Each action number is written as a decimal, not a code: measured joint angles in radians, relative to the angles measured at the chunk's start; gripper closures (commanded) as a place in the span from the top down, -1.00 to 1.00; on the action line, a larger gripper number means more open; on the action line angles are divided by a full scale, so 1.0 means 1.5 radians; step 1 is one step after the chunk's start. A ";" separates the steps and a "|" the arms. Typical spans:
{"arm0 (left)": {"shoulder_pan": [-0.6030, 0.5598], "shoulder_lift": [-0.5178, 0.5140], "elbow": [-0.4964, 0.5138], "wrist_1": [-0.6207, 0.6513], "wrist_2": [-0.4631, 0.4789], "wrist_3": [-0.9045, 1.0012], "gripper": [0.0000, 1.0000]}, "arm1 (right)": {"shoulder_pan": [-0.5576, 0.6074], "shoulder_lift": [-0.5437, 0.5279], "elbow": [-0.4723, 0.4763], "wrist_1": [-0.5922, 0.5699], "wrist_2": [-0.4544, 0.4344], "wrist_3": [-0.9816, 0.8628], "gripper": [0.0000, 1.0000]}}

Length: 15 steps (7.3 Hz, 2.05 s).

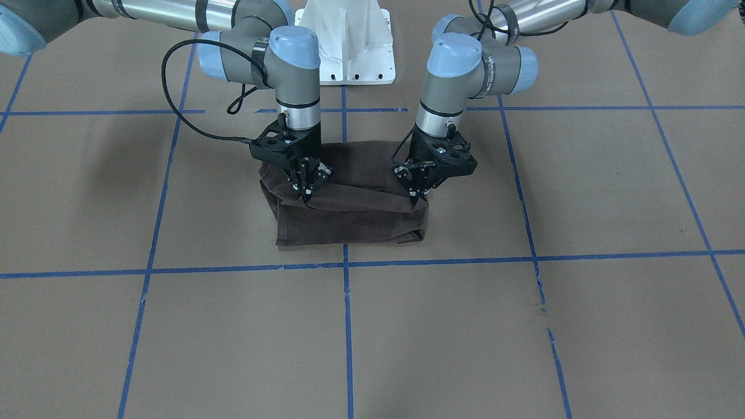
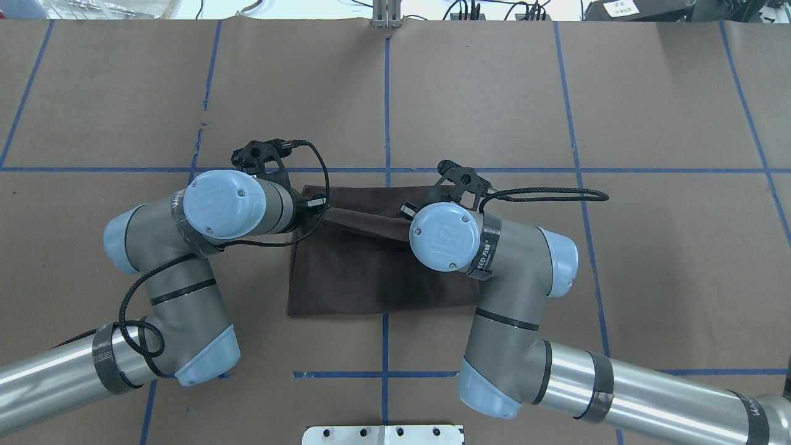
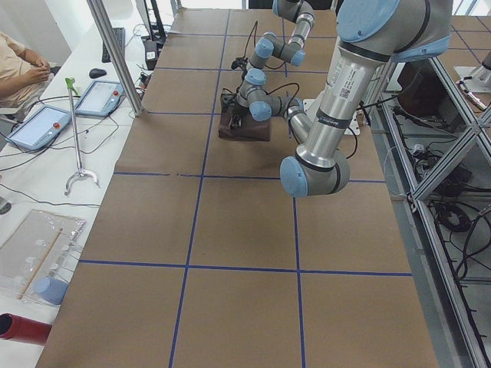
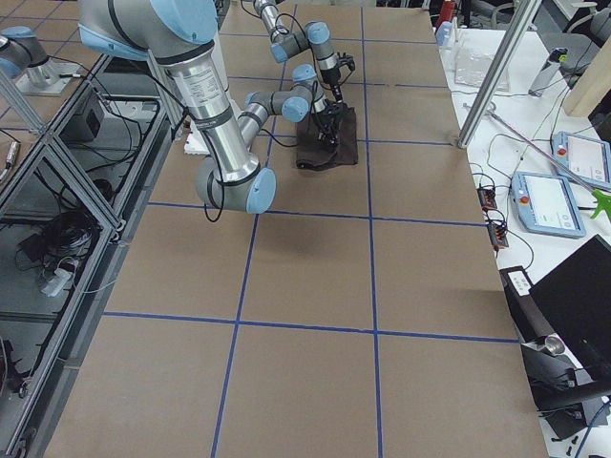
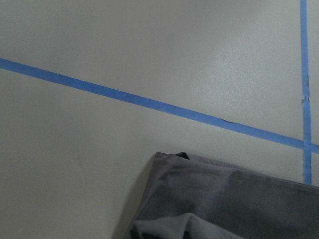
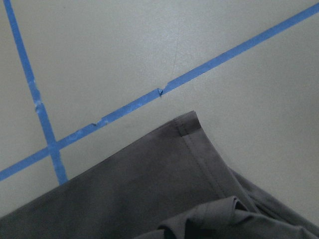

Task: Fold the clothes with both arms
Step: 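Carry the held edge with both grippers onto the far edge of the shirt, then lower the folded edge onto the far edge and open both grippers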

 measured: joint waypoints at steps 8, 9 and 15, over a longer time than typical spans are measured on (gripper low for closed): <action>-0.064 0.014 -0.033 0.000 -0.099 0.188 1.00 | -0.043 -0.001 0.011 -0.006 -0.001 -0.285 1.00; -0.064 0.014 -0.033 0.000 -0.100 0.187 1.00 | -0.047 -0.001 -0.004 -0.007 -0.012 -0.327 1.00; -0.064 0.019 -0.041 0.000 -0.100 0.179 1.00 | -0.017 0.000 -0.035 -0.014 -0.023 -0.391 1.00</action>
